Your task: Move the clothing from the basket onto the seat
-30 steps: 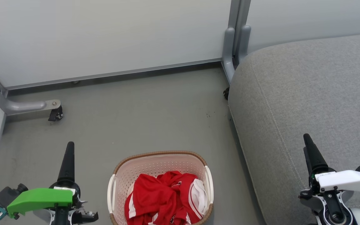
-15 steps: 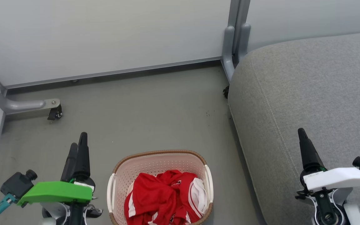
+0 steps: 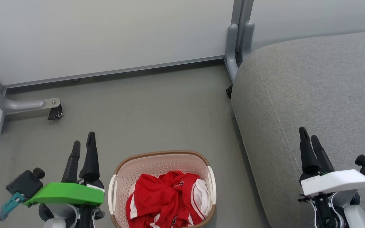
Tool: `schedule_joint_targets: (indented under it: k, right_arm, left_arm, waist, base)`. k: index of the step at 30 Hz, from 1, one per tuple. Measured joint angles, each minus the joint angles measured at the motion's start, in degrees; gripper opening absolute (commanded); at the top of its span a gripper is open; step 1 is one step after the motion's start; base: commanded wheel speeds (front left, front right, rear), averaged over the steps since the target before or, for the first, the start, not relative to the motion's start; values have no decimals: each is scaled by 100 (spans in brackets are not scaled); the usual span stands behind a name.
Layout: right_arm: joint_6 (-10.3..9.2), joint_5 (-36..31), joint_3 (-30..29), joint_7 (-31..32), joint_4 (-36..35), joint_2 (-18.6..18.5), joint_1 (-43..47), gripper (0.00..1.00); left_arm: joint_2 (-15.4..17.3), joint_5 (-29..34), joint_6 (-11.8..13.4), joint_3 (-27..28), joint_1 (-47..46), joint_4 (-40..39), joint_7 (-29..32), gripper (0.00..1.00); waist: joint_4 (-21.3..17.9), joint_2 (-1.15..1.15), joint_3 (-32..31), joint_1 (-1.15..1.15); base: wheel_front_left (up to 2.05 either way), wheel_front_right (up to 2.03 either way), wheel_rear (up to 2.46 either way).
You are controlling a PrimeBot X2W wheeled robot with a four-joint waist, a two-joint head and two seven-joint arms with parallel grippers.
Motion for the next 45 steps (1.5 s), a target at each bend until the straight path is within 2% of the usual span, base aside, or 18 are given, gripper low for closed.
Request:
schedule_joint_targets:
  k: [3,11,17,45]
  right_arm:
    - [0,-226,40,-52,-57,-1,8,100]
    - [0,-787,112,-202,-182,-5,35,100]
    - [1,-1221,185,-313,-283,-8,53,100]
    - [1,-2697,311,-700,-557,-19,246,100]
  left_arm:
    - [1,211,4,-26,1,-54,-60,100]
    - [3,780,202,-78,1,-321,-207,100]
    - [3,1283,230,-164,12,-404,-319,100]
    - [12,2746,203,-493,120,-536,-698,100]
  waist:
    - [1,0,4,0]
    - [4,0,16,0]
    - [0,0,19,0]
    - [-27,0,22,0]
  base:
    - [0,0,0]
    - [0,0,0]
    - [0,0,0]
    - [0,0,0]
